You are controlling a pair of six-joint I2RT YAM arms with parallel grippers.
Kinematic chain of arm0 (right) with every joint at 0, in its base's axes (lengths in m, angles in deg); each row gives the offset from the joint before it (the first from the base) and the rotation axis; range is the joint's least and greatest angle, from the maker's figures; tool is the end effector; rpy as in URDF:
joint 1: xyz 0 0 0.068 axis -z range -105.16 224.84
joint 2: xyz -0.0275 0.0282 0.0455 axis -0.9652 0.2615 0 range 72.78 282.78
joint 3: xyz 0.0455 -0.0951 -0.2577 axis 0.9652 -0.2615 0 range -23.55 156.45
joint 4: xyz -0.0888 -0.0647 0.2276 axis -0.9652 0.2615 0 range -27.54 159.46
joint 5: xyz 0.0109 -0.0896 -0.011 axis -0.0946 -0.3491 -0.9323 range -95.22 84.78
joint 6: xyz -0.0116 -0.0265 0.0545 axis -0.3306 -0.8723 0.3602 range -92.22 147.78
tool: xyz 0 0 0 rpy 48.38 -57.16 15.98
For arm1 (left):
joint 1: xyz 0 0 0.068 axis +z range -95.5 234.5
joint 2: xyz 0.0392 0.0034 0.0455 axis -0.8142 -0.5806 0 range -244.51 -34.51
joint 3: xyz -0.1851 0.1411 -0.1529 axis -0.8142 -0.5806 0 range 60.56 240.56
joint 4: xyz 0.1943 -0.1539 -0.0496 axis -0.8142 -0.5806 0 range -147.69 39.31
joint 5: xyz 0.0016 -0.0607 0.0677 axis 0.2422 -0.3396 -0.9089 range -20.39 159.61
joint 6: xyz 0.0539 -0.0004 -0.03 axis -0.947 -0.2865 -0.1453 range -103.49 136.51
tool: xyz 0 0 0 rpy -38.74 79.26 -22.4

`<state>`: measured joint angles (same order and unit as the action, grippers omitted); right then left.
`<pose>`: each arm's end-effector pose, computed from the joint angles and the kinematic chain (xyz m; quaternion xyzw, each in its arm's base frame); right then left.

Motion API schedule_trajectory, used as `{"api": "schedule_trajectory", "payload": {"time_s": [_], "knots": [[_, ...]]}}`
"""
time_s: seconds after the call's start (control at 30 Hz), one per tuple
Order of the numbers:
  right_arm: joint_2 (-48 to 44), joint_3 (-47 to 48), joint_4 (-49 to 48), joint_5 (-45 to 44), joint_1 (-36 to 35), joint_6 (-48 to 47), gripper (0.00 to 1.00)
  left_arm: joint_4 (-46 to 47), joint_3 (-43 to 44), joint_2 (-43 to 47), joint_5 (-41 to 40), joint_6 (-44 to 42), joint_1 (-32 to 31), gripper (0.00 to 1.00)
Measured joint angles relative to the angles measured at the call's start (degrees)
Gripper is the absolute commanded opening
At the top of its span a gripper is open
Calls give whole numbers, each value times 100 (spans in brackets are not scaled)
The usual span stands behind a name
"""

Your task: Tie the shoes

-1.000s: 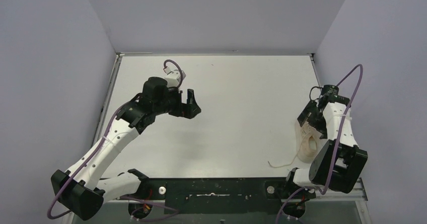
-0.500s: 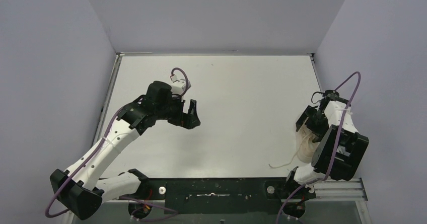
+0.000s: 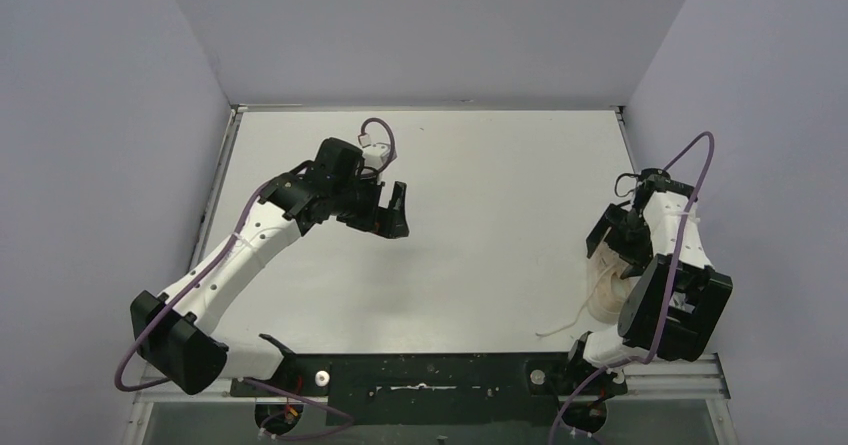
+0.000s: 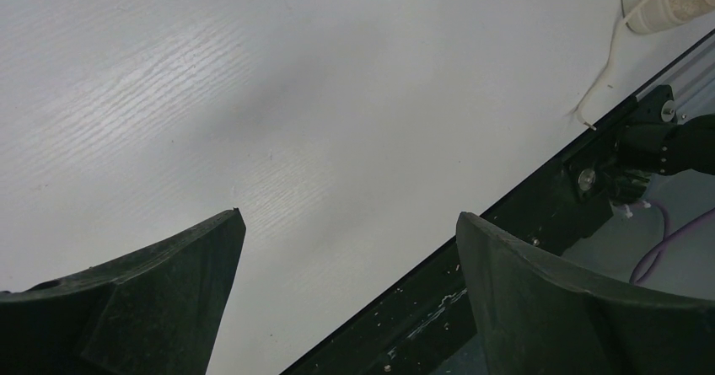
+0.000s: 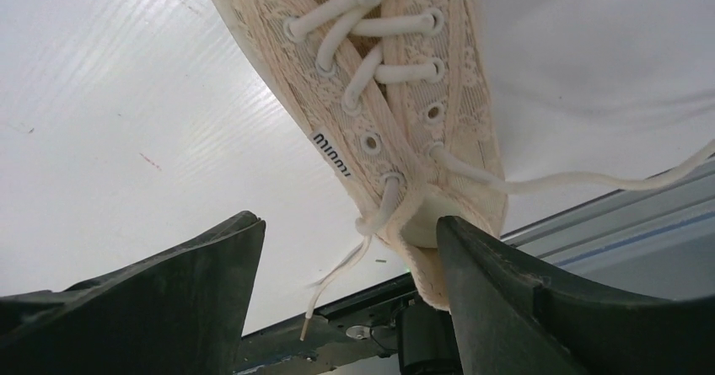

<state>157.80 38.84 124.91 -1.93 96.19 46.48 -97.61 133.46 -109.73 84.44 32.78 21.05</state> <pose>0.2316 -0.0877 0.2270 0.3408 0.9387 0.0277 0.0436 0.2161 -0.1571 0.3347 0.1833 0.9124 -0.2549 0.2626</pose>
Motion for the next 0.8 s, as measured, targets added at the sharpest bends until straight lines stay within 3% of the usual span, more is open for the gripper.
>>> {"api": "schedule_trajectory", "payload": {"time_s": [0.1, 0.23, 0.47, 0.8], "knots": [[-109, 0, 127, -2, 24, 81, 74, -11, 83, -219, 33, 0, 0, 96], [-107, -35, 81, 50, 50, 127, 60, -33, 177, -476, 59, 0, -11, 96], [260, -208, -205, 170, 74, 125, 59, -131, 365, -682, 59, -50, -20, 96], [848, -221, -382, 129, -175, 94, 27, -297, 494, -890, -17, -153, 20, 96]]}}
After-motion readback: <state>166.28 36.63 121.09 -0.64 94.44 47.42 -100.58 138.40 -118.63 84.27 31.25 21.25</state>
